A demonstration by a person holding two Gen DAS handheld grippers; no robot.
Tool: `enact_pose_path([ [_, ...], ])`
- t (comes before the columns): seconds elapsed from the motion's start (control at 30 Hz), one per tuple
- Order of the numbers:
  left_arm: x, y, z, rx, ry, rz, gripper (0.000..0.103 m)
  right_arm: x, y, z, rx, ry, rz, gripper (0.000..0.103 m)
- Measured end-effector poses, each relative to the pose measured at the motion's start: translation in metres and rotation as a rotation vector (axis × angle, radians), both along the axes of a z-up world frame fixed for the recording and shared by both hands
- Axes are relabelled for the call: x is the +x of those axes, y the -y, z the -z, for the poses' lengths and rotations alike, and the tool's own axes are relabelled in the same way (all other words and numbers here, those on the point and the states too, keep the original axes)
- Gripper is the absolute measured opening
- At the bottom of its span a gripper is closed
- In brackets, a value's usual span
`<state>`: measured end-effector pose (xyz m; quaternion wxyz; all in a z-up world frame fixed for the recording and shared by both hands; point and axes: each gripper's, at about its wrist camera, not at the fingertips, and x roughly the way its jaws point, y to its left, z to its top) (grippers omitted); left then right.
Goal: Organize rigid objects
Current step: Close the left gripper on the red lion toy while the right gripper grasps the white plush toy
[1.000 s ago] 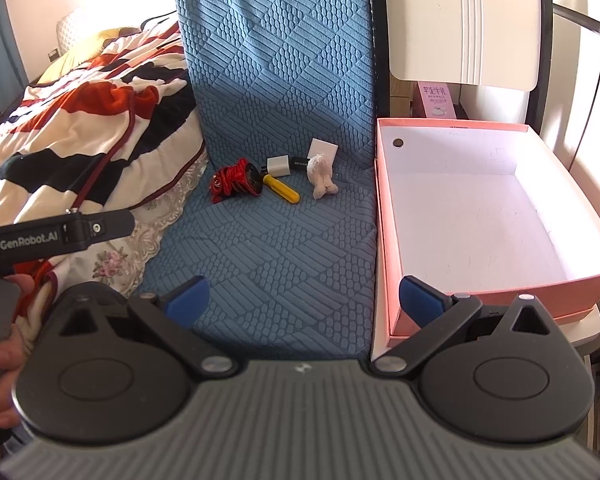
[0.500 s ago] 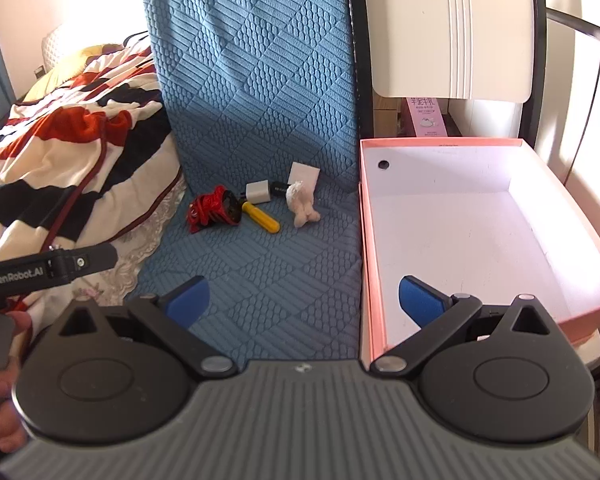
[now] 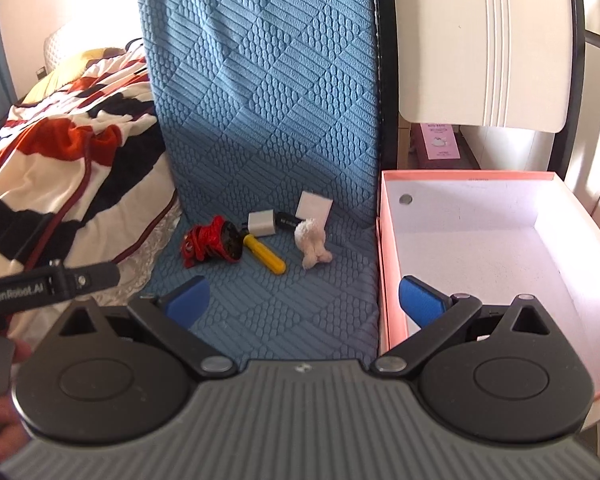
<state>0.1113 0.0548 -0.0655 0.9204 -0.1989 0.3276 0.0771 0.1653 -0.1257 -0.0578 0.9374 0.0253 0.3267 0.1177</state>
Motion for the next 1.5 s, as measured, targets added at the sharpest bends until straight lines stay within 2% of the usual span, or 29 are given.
enact_pose_path([
  [0.13, 0.016, -0.008, 0.009, -0.019, 0.009, -0.016, 0.103, 0.021, -0.005, -0.001, 0.022, 0.000, -0.010, 0.103],
  [0.3, 0.032, -0.017, 0.023, -0.121, 0.067, 0.021, 0.103, 0.047, -0.006, 0.002, 0.043, -0.014, -0.020, 0.102],
  [0.47, 0.046, -0.015, 0.047, -0.107, 0.034, 0.032, 0.103, 0.068, -0.006, 0.013, 0.082, -0.056, -0.043, 0.099],
  [0.53, 0.053, -0.015, 0.058, -0.105, 0.012, 0.025, 0.102, 0.076, -0.009, 0.019, 0.081, -0.070, -0.062, 0.092],
  [0.6, 0.058, -0.016, 0.069, -0.120, -0.002, 0.025, 0.094, 0.084, -0.013, 0.025, 0.082, -0.092, -0.080, 0.075],
  [0.7, 0.066, -0.021, 0.086, -0.180, -0.028, 0.002, 0.082, 0.095, -0.016, 0.034, 0.088, -0.103, -0.107, 0.072],
  [0.77, 0.071, -0.023, 0.095, -0.206, -0.034, -0.022, 0.077, 0.102, -0.018, 0.040, 0.080, -0.098, -0.123, 0.070],
  [1.0, 0.094, -0.031, 0.119, -0.216, -0.084, -0.086, 0.076, 0.137, -0.014, 0.070, 0.075, -0.131, -0.099, 0.068],
  [1.13, 0.111, -0.046, 0.128, -0.269, -0.099, -0.145, 0.076, 0.154, -0.017, 0.088, 0.029, -0.150, -0.075, 0.068],
  [1.23, 0.122, -0.058, 0.135, -0.363, -0.091, -0.192, 0.077, 0.164, -0.021, 0.100, 0.015, -0.167, -0.078, 0.068],
  [1.3, 0.126, -0.067, 0.141, -0.469, -0.071, -0.240, 0.078, 0.169, -0.026, 0.106, 0.013, -0.166, -0.091, 0.068],
  [1.4, 0.130, -0.077, 0.156, -0.688, -0.060, -0.356, 0.078, 0.176, -0.035, 0.114, -0.029, -0.175, -0.086, 0.068],
  [1.5, 0.136, -0.080, 0.164, -0.790, -0.044, -0.443, 0.078, 0.185, -0.037, 0.123, -0.003, -0.232, -0.082, 0.067],
])
